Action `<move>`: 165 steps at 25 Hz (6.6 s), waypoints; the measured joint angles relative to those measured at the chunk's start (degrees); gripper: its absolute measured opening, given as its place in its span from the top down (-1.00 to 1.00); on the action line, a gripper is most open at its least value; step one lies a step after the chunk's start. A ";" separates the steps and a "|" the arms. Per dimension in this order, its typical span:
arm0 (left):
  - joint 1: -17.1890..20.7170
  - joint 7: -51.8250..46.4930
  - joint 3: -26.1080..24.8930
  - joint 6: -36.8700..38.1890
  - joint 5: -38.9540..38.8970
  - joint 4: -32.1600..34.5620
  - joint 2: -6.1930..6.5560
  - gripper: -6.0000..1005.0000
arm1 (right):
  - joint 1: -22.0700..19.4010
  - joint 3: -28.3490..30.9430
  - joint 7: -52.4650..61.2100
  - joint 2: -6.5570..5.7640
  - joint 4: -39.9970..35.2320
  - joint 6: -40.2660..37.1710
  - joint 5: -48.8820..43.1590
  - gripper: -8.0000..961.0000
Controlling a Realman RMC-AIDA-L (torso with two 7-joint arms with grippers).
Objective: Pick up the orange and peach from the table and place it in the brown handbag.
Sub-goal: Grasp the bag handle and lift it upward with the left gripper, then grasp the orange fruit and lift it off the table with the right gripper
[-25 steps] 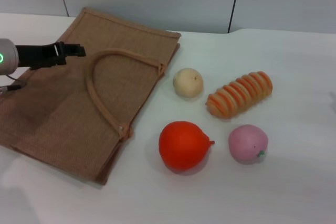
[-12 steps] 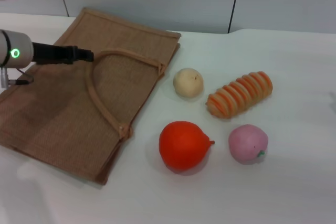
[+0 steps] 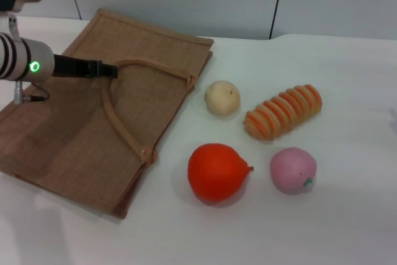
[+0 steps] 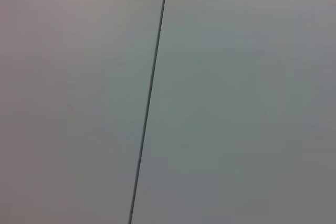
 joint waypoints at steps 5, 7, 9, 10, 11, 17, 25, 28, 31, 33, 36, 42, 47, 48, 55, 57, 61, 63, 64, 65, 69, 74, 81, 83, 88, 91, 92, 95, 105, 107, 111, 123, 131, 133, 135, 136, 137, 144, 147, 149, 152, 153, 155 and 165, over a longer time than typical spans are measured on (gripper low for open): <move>-0.18 -0.31 5.54 3.03 -0.31 -1.69 -0.13 -0.24 | 0.02 0.01 0.00 0.00 0.00 0.00 0.00 -0.53; -0.40 -0.56 6.57 4.10 -0.34 -2.49 -0.15 -0.22 | 0.06 -0.03 0.00 0.00 0.00 0.00 -0.01 -0.53; -0.63 -0.60 6.80 4.92 -0.37 -3.21 -0.16 -0.21 | 0.07 -0.01 0.00 0.00 0.00 0.00 -0.01 -0.53; -0.71 -0.62 6.81 5.26 -0.37 -3.44 -0.15 -0.20 | 0.07 0.01 0.00 0.00 0.00 0.00 -0.01 -0.53; -0.73 -0.63 6.84 5.41 -0.36 -3.51 -0.14 -0.19 | 0.07 0.04 0.00 0.00 0.00 0.00 -0.02 -0.53; -0.77 -0.61 6.93 5.41 0.03 -3.54 -0.12 -0.14 | 0.08 0.13 0.00 0.00 0.00 0.00 -0.02 -0.53; -0.85 -0.77 7.20 4.87 0.94 -3.64 -0.09 -0.07 | 0.08 0.13 0.00 0.00 0.00 0.00 -0.02 -0.53; -0.90 -1.34 7.23 4.86 1.98 -3.70 -0.09 -0.04 | 0.08 0.13 0.00 0.00 0.00 0.00 -0.02 -0.53; -1.06 -1.92 7.24 4.98 2.61 -4.05 -0.06 -0.03 | 0.08 0.13 0.00 0.00 0.00 0.00 -0.02 -0.53; -1.11 -2.03 7.24 5.04 2.63 -4.23 -0.01 0.07 | 0.07 0.13 0.00 0.00 0.00 -0.01 -0.02 -0.53; -1.12 -2.06 7.24 5.02 2.64 -4.24 0.00 0.22 | 0.02 0.13 0.00 0.00 0.00 -0.01 -0.02 -0.53; -1.11 -2.08 7.24 5.08 2.24 -4.24 -0.02 0.45 | -0.08 0.13 0.00 0.00 0.00 -0.01 -0.02 -0.53; -0.93 -2.07 7.21 5.31 1.89 -4.19 -0.05 0.62 | -0.10 0.13 0.00 0.00 0.00 -0.01 -0.02 -0.53; -0.81 -1.81 7.15 5.31 0.92 -4.19 -0.10 0.65 | -0.10 0.13 0.00 0.00 0.00 -0.01 -0.02 -0.53; 0.38 1.92 7.03 4.34 -6.02 -3.84 -0.15 0.75 | -0.32 -0.10 0.00 0.00 0.00 -0.01 -0.02 -0.53; 1.32 4.72 6.78 3.74 -10.23 -3.64 -0.13 0.75 | -0.37 -0.12 0.00 0.00 0.00 -0.01 -0.03 -0.53; 4.14 13.85 6.48 -0.65 -22.87 -3.54 0.12 0.75 | -0.24 -0.28 0.00 0.00 0.00 0.41 -0.52 -0.53; 5.37 17.96 6.39 -3.27 -28.58 -3.53 0.26 0.75 | 0.03 -0.34 0.05 -0.02 -0.01 1.60 -1.53 -0.53; 5.86 19.64 6.40 -4.38 -30.64 -3.53 0.30 0.75 | 0.22 -0.37 0.24 -0.04 -0.05 2.13 -2.28 -0.53; 6.45 21.89 6.38 -5.72 -33.42 -3.53 0.32 0.75 | 0.54 -0.39 0.75 -0.07 -0.20 3.00 -3.47 -0.53; 8.14 28.45 6.37 -10.21 -41.68 -4.01 0.26 0.75 | 2.60 -0.42 4.92 -0.39 -1.14 6.11 -9.33 -0.53; 10.49 34.96 6.35 -16.17 -51.57 -4.32 0.10 0.75 | 5.58 -0.40 10.93 -0.56 -4.09 7.43 -18.87 -0.53; 13.52 41.25 6.24 -22.13 -60.91 -6.63 0.29 0.75 | 9.62 -1.35 17.97 -1.38 -5.02 6.82 -34.19 -0.53; 13.88 41.79 6.01 -22.60 -61.98 -6.91 0.33 0.75 | 11.46 -3.38 21.43 -1.80 -5.02 6.69 -38.32 -0.53; 13.88 41.94 5.57 -22.70 -62.15 -7.13 0.40 0.75 | 16.15 -10.35 30.64 -2.22 -5.01 6.45 -45.51 -0.53; 13.64 41.94 5.56 -22.59 -62.17 -7.14 0.41 0.75 | 18.19 -14.21 33.68 -2.12 -5.01 5.21 -46.65 -0.53; 13.53 41.94 5.56 -22.59 -62.17 -7.14 0.41 0.75 | 18.69 -15.32 34.36 -2.03 -5.01 4.87 -46.72 -0.53; 13.46 41.92 5.56 -22.60 -62.20 -7.15 0.42 0.75 | 19.96 -18.33 35.62 -1.36 -5.00 4.64 -46.81 -0.53; 13.28 41.57 5.57 -22.94 -63.16 -7.14 0.44 0.75 | 23.38 -26.32 40.16 -0.20 -4.46 4.82 -46.90 -0.53; 13.27 41.50 5.57 -23.00 -63.51 -7.14 0.44 0.75 | 23.99 -27.50 41.00 -0.06 -4.38 4.72 -46.92 -0.53; 13.18 41.37 5.56 -23.13 -64.13 -7.14 0.44 0.75 | 25.24 -30.71 43.99 0.07 -4.28 5.21 -46.94 -0.53; 13.09 41.26 5.56 -23.16 -64.24 -7.14 0.52 0.75 | 27.90 -35.68 46.11 0.23 -1.13 8.19 -46.95 -0.47; 12.90 41.25 5.57 -23.15 -64.28 -7.14 0.53 0.75 | 29.18 -37.62 50.15 0.29 0.81 14.56 -46.95 -0.43; 12.89 41.24 5.57 -23.16 -64.27 -7.14 0.53 0.75 | 29.19 -37.63 50.15 0.29 1.05 14.83 -46.94 -0.42; 13.00 41.25 5.57 -23.15 -64.27 -7.14 0.53 0.75 | 29.20 -37.65 50.17 0.29 1.17 14.85 -46.90 -0.41; 13.07 41.25 5.57 -23.15 -64.28 -7.14 0.53 0.75 | 29.21 -37.65 50.20 0.29 1.20 14.86 -46.83 -0.40; 13.14 41.24 5.57 -23.15 -64.27 -7.14 0.53 0.75 | 29.22 -37.66 50.24 0.28 1.22 14.85 -46.74 -0.40; 13.38 41.24 5.57 -23.15 -64.27 -7.14 0.53 0.75 | 29.14 -37.63 50.01 0.26 1.31 14.44 -46.56 -0.17; 13.45 41.25 5.57 -23.16 -64.27 -7.14 0.53 0.75 | 29.00 -37.66 49.69 0.26 1.30 14.40 -46.68 -0.05; 13.50 41.25 5.57 -23.15 -64.27 -7.14 0.53 0.75 | 28.95 -37.66 49.37 0.26 1.25 14.40 -46.74 0.04; 13.50 41.25 5.57 -23.15 -64.27 -7.14 0.53 0.75 | 28.90 -37.67 48.98 0.26 1.17 14.40 -46.81 0.14; 13.50 41.25 5.56 -23.15 -64.27 -7.14 0.53 0.75 | 28.88 -37.66 48.85 0.26 1.14 14.40 -46.79 0.17; 13.51 41.33 5.56 -23.52 -64.27 -7.14 0.53 0.75 | 28.79 -37.59 48.39 0.26 1.05 14.15 -46.63 0.22; 13.88 41.63 5.18 -27.46 -64.26 -7.14 0.65 0.75 | 28.72 -37.22 47.00 0.18 -0.03 10.61 -46.45 0.45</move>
